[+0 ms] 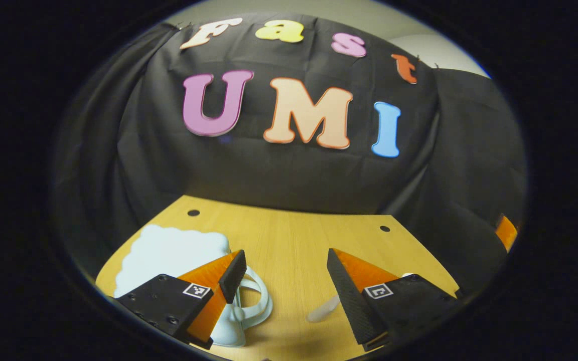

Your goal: First open the suitcase, pack the skin care products into it, and then close the suitcase.

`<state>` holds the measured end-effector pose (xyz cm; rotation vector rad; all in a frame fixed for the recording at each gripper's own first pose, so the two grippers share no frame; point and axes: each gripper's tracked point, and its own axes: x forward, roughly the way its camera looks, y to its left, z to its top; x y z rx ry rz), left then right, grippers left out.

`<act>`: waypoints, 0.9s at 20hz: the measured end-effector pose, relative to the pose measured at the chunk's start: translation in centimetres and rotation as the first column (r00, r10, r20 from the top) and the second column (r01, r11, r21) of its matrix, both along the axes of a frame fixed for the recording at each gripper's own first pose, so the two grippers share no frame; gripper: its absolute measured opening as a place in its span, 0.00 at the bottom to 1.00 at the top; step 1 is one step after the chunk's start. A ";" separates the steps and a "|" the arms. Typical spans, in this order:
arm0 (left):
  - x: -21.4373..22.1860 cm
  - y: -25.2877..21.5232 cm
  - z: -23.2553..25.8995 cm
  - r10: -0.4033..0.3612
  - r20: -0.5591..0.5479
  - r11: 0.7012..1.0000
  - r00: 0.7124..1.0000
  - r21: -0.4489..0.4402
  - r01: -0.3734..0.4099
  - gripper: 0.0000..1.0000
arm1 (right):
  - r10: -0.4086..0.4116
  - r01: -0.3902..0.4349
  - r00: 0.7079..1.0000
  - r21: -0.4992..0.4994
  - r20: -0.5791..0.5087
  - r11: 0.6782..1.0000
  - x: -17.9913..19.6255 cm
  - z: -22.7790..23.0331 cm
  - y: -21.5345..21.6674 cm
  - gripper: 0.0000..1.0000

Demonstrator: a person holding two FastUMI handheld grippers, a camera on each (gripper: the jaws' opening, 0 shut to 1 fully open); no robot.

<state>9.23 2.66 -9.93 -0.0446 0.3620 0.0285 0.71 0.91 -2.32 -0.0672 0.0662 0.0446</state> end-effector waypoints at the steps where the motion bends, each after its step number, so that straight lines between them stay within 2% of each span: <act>1: 0.6 0.3 -1.1 0.018 -0.039 1.000 0.999 -0.024 -0.019 0.95 | 0.001 -0.001 1.000 -0.003 -0.002 1.000 0.0 0.0 0.0 0.98; 3: 1.0 1.1 -2.9 0.046 -0.114 0.997 0.992 -0.051 -0.052 0.94 | 0.003 -0.003 1.000 0.000 -0.001 1.000 0.0 0.1 0.0 0.98; 4: 1.2 1.5 -3.8 0.058 -0.150 0.996 0.987 -0.058 -0.068 0.91 | 0.000 0.000 1.000 0.000 -0.001 1.000 -0.1 0.0 -0.1 0.98; 5: 1.7 2.0 -4.9 0.068 -0.186 0.994 0.980 -0.066 -0.081 0.94 | -0.002 0.002 1.000 -0.001 -0.003 1.000 -0.2 -0.2 -0.3 0.98; 11: 2.6 3.3 -8.8 0.103 -0.378 0.972 0.920 -0.156 -0.173 0.95 | -0.029 0.029 0.999 0.010 -0.015 1.000 -0.7 -0.9 -1.6 0.96; 15: 3.0 3.7 -11.5 0.113 -0.496 0.961 0.861 -0.165 -0.221 0.95 | -0.045 0.045 0.999 0.020 -0.019 0.999 -1.0 -1.2 -2.4 0.96; 18: 3.2 3.4 -13.0 0.115 -0.574 0.959 0.811 -0.149 -0.242 0.90 | -0.048 0.049 0.999 0.014 -0.022 0.999 -1.2 -1.4 -2.7 0.98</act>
